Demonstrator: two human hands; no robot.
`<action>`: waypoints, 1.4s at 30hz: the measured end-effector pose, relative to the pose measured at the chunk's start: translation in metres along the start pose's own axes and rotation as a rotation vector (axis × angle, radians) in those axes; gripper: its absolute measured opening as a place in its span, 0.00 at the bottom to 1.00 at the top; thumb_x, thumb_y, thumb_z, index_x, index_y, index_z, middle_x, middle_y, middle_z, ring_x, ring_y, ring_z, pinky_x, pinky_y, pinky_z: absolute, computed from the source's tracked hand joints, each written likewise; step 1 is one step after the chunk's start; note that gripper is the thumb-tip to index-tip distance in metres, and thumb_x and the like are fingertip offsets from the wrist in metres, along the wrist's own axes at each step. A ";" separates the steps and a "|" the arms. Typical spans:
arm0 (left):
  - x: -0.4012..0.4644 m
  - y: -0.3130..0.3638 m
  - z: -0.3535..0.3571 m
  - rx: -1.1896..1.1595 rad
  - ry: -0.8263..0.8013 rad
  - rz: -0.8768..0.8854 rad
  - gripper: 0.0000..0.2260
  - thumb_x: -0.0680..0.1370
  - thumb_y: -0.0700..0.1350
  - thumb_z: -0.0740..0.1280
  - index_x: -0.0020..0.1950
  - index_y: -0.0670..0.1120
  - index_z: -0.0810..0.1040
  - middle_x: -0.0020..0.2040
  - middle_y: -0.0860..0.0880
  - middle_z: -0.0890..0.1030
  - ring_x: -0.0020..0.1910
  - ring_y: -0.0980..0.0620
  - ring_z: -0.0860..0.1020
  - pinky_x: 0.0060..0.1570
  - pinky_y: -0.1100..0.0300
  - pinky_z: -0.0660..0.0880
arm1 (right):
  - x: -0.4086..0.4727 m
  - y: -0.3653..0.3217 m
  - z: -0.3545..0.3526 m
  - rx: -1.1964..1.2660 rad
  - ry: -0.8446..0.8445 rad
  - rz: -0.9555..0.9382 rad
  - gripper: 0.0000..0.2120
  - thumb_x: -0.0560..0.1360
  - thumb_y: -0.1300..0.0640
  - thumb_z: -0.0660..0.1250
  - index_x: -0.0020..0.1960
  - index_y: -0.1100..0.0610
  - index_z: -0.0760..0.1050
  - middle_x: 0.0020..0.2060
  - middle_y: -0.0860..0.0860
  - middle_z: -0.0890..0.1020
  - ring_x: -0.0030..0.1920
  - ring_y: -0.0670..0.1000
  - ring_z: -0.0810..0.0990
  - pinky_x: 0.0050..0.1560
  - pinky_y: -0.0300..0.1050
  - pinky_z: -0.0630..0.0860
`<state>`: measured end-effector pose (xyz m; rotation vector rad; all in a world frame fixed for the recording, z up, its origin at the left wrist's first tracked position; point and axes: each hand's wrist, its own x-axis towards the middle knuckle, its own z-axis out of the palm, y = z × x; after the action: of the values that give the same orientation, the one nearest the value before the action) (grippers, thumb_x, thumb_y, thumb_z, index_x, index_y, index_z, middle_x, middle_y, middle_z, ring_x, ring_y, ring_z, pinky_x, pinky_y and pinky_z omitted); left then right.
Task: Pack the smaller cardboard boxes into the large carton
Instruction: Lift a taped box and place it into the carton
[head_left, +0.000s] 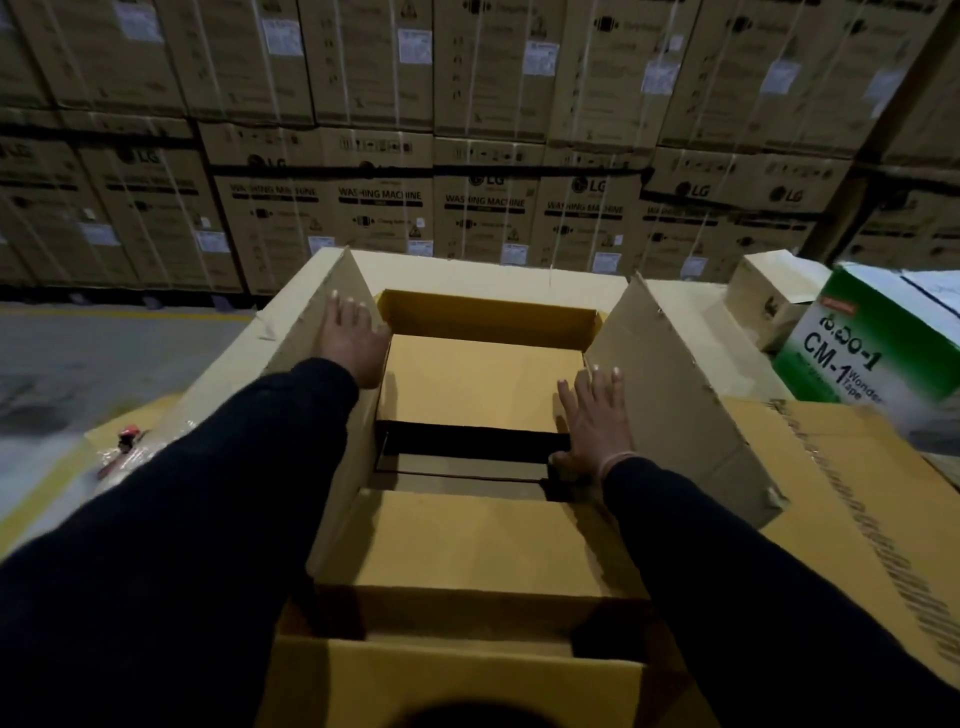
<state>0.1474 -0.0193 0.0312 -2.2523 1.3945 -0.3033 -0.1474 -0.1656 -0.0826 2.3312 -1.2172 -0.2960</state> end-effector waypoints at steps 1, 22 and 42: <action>0.007 0.004 0.009 -0.011 0.071 -0.011 0.24 0.80 0.52 0.63 0.75 0.47 0.66 0.79 0.35 0.60 0.80 0.34 0.55 0.77 0.33 0.45 | 0.005 0.000 0.005 0.002 0.018 -0.007 0.58 0.72 0.25 0.66 0.85 0.57 0.42 0.82 0.64 0.49 0.82 0.70 0.46 0.79 0.72 0.43; 0.048 0.017 0.057 -0.136 0.368 -0.104 0.28 0.78 0.46 0.65 0.78 0.43 0.64 0.80 0.33 0.57 0.79 0.32 0.54 0.78 0.36 0.45 | 0.156 0.067 -0.077 0.929 0.421 0.344 0.36 0.80 0.70 0.60 0.83 0.53 0.54 0.82 0.60 0.55 0.78 0.64 0.61 0.70 0.54 0.71; 0.038 0.024 0.057 0.044 0.297 -0.119 0.18 0.79 0.48 0.62 0.69 0.48 0.73 0.79 0.35 0.60 0.80 0.32 0.53 0.75 0.30 0.41 | 0.151 0.055 -0.038 0.461 -0.119 -0.085 0.48 0.79 0.47 0.73 0.86 0.50 0.44 0.84 0.56 0.39 0.82 0.67 0.38 0.82 0.66 0.46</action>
<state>0.1698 -0.0468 -0.0325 -2.3280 1.3805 -0.7271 -0.0831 -0.3029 -0.0165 2.7979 -1.3595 -0.1999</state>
